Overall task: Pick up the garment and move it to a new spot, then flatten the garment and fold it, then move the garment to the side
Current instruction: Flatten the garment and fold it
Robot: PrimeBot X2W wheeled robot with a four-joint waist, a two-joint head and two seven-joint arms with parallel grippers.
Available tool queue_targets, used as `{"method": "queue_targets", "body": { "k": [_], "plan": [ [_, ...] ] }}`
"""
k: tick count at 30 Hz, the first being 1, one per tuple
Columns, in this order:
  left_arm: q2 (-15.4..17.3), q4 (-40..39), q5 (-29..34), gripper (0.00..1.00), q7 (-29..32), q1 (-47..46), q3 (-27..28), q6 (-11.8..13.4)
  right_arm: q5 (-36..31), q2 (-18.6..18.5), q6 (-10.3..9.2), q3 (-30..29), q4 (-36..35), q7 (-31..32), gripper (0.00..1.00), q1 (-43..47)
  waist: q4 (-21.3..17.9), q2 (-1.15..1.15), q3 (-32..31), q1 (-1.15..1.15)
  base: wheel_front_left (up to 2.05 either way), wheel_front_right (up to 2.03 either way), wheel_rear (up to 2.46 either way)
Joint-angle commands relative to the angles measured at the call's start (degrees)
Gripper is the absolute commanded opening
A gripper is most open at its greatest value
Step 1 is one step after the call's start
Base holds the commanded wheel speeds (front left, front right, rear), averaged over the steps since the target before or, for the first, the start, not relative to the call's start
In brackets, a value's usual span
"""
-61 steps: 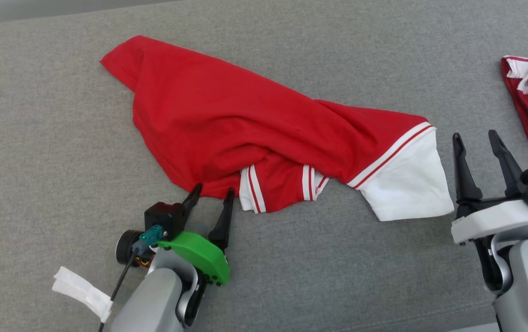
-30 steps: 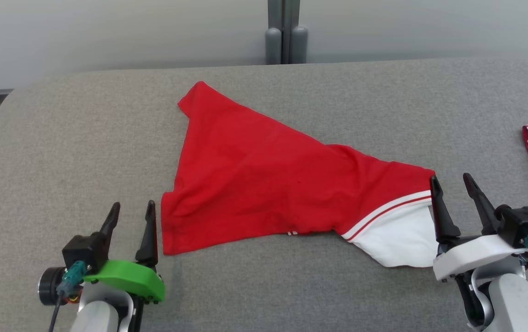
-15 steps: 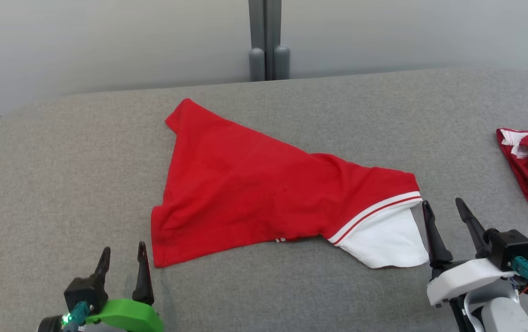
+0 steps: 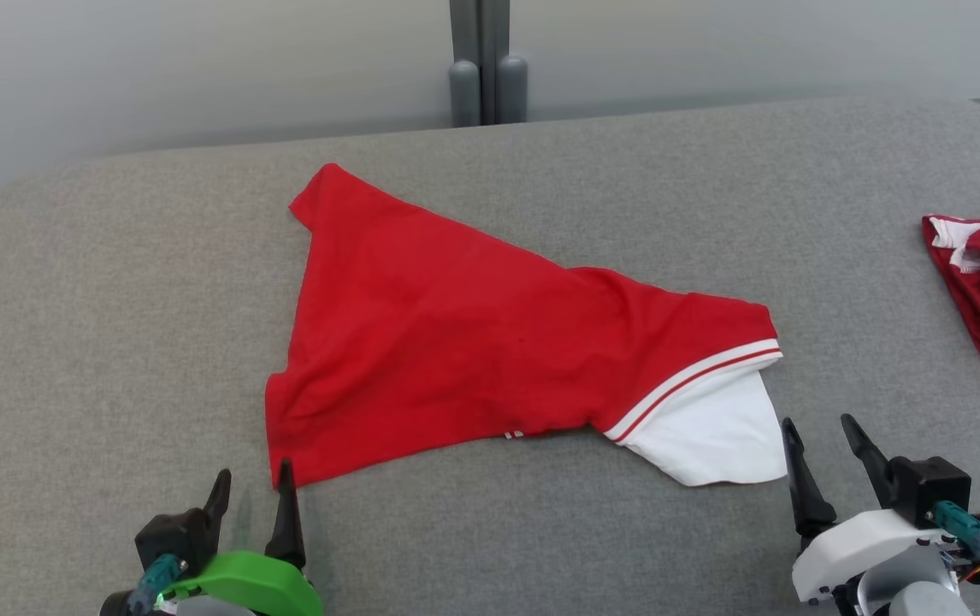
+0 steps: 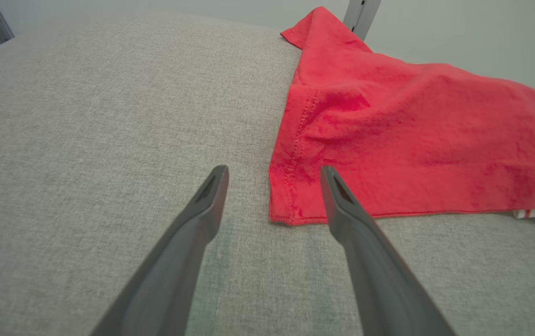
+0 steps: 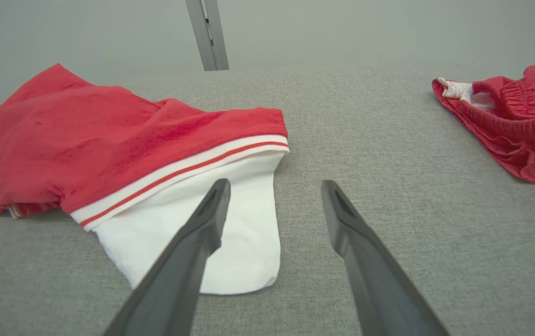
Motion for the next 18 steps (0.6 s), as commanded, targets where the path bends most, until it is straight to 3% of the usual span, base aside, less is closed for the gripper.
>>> {"method": "queue_targets", "body": {
  "k": [1, 18],
  "plan": [
    [0.2, 0.8, -0.4, 1.0, 0.0, -1.3, 0.0, -0.3, -0.8, -0.2, -0.09, -0.3, 1.2, 0.0, 1.0, -0.5, -0.3, 0.0, 2.0, 0.0, 0.0, 0.0, 0.0],
    [0.1, 8.3, -2.3, 1.0, 0.1, -6.5, -2.3, -0.1, -4.2, -0.2, -0.09, 1.8, 7.8, 0.0, 1.0, -5.1, -0.9, 0.0, 7.4, 0.0, 0.0, 0.0, 0.0]
  ]
}}
